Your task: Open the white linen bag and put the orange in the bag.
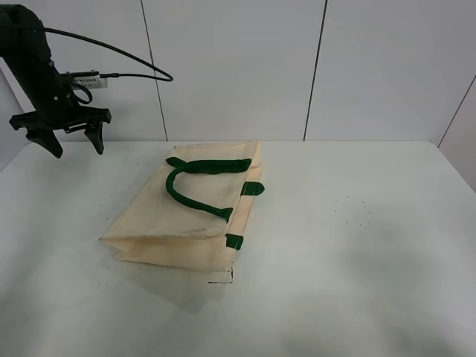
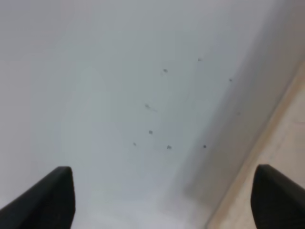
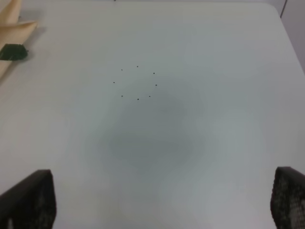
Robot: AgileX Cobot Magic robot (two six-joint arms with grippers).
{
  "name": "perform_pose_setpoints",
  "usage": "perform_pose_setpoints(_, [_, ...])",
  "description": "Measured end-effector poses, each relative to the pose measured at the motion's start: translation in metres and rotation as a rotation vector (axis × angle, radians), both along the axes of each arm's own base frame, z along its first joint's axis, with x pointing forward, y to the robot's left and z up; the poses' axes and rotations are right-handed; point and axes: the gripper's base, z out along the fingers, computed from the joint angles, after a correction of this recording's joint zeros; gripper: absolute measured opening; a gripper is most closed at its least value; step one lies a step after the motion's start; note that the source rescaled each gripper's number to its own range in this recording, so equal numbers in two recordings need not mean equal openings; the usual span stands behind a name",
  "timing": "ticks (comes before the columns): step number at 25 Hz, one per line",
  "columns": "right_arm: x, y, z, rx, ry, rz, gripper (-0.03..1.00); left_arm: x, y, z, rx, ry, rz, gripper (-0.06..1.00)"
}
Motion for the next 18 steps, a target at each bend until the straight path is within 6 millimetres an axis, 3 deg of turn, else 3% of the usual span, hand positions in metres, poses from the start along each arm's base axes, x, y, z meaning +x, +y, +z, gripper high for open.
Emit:
perform_pose_setpoints(4, [0.000,0.000,0.000,0.001,0.000,0.001,1.00,-0.014,-0.006,0.000,-0.061,0.029,-0.004,1.00])
perform_pose_setpoints(8, [0.000,0.000,0.000,0.001,0.000,0.001,1.00,-0.051,-0.006,0.011,-0.062,0.067,-0.008,0.98])
perform_pose_setpoints(13, [0.000,0.000,0.000,0.001,0.000,0.001,1.00,-0.122,-0.006,0.028,-0.056,0.100,-0.009,0.97])
perform_pose_setpoints(18, [0.000,0.000,0.000,0.001,0.000,0.001,1.00,-0.216,-0.005,0.048,-0.033,0.044,-0.038,0.97])
